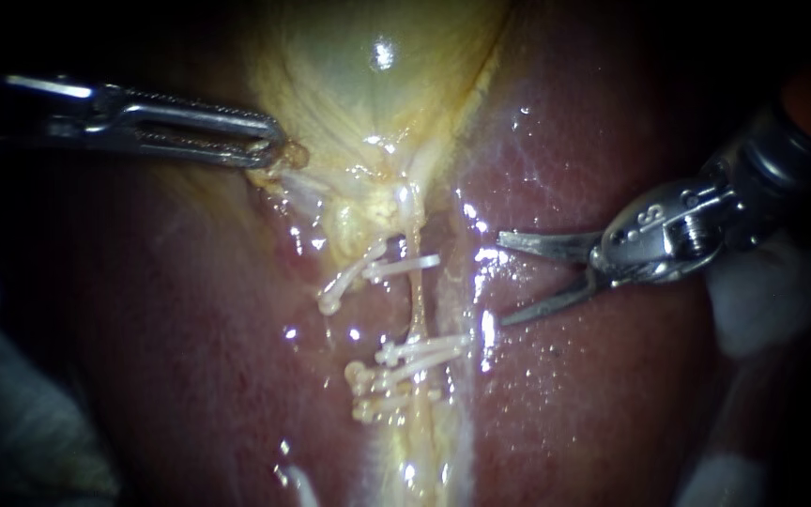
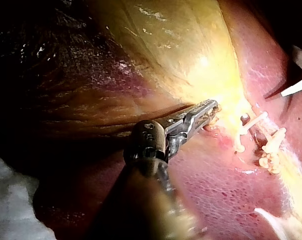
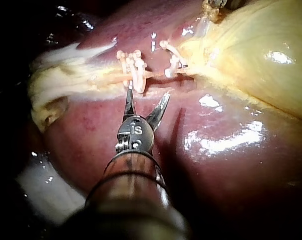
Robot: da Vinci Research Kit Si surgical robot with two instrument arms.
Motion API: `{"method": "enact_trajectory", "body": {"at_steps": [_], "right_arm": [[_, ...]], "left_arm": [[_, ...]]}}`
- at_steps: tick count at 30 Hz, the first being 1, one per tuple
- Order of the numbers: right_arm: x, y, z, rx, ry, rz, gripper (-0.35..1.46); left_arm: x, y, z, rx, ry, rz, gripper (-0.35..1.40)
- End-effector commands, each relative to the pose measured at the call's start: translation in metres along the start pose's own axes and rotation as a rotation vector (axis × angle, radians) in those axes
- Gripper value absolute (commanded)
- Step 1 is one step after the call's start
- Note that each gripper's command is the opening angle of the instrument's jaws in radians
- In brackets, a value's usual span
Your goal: Go to the cutting position right tube
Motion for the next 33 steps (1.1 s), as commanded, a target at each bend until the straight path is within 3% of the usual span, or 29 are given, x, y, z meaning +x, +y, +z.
{"method": "enact_trajectory", "body": {"at_steps": [1, 4, 8, 12, 17, 19, 24, 33], "right_arm": [[0.0000, 0.0000, 0.0000, 0.003, 0.001, 0.000, 1.45], [0.0001, -0.0001, 0.0000, 0.006, 0.002, 0.000, 1.45], [0.0002, -0.0001, 0.0001, 0.016, 0.004, 0.001, 1.45], [0.0005, 0.0000, 0.0005, 0.038, 0.005, 0.002, 1.45], [0.0010, 0.0000, 0.0016, 0.090, 0.041, -0.001, 1.41], [0.0010, -0.0001, 0.0024, 0.154, 0.053, 0.023, 1.40], [0.0003, -0.0003, 0.0048, 0.204, 0.066, 0.093, 1.38], [-0.0009, 0.0009, 0.0089, 0.289, 0.119, 0.199, 1.38]], "left_arm": [[0.0002, 0.0001, -0.0004, -0.002, -0.002, -0.001, -0.35], [0.0011, 0.0007, -0.0024, -0.008, -0.010, -0.019, -0.35], [0.0028, 0.0022, -0.0058, -0.013, 0.018, -0.040, -0.35], [0.0039, 0.0037, -0.0077, -0.024, 0.042, -0.054, -0.35], [0.0036, 0.0046, -0.0080, -0.023, 0.050, -0.056, -0.35], [0.0035, 0.0046, -0.0079, -0.022, 0.050, -0.056, -0.35], [0.0034, 0.0045, -0.0079, -0.022, 0.050, -0.055, -0.35], [0.0033, 0.0045, -0.0079, -0.021, 0.051, -0.055, -0.35]]}}
